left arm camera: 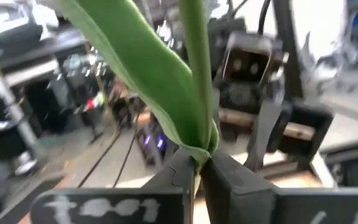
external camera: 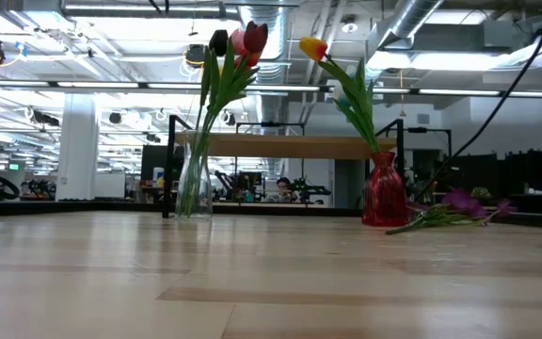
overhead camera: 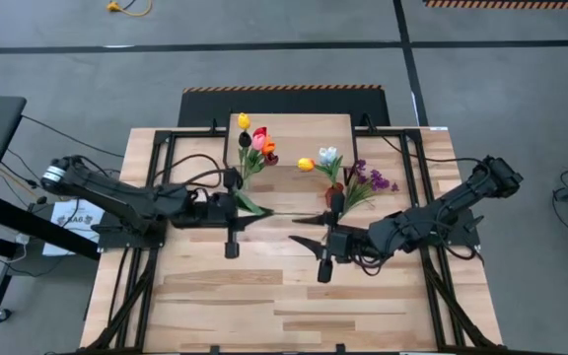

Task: Pick and place flowers into a vace then onto a shelf
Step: Put the black flower into the transparent vase

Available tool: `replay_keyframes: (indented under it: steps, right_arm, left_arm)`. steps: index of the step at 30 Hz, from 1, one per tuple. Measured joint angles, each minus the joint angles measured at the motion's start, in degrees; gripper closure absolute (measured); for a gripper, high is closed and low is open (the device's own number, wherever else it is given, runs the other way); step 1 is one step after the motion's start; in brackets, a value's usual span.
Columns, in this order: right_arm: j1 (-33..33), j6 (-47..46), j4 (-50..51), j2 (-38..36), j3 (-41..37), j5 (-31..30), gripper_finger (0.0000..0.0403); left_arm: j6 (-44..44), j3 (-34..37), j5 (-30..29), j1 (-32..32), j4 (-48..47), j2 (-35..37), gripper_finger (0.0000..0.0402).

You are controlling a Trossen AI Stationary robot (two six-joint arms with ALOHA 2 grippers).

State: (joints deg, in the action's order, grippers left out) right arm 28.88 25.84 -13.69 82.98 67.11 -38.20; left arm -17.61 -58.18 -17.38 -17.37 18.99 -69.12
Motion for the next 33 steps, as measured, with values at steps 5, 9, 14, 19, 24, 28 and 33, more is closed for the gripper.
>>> replay_keyframes:
  steps: [5,9,14,19,24,28,33]
  right_arm:
    - [0.0,-3.2,3.2,0.0,0.0,-0.8,0.0183]
    - [0.0,-6.9,6.3,0.0,0.0,-0.8,0.0155]
    - [0.0,-9.4,8.6,0.0,0.0,-0.8,0.0158]
    - [0.0,-9.8,9.1,0.0,0.0,-0.7,0.0167]
    - [0.0,-9.8,9.2,0.0,0.0,-0.6,0.0170]
    - [0.0,-9.8,9.2,0.0,0.0,-0.5,0.0170]
    - [0.0,-10.0,9.2,0.0,0.0,-0.5,0.0170]
  left_arm:
    - [2.7,-3.6,-7.1,0.0,-16.5,3.3,0.0401]
    - [6.0,-3.9,-12.1,0.0,-24.7,7.3,0.0401]
    - [9.3,-3.9,-17.3,-0.1,-31.7,14.6,0.0401]
    - [12.7,-3.9,-21.0,-0.1,-39.7,19.9,0.0401]
    - [17.6,-3.2,-24.1,0.0,-47.2,22.8,0.0401]
    - [19.0,-1.0,-23.9,0.0,-47.7,24.6,0.0401]
    - [20.3,1.7,-24.3,2.4,-48.0,25.0,0.0401]
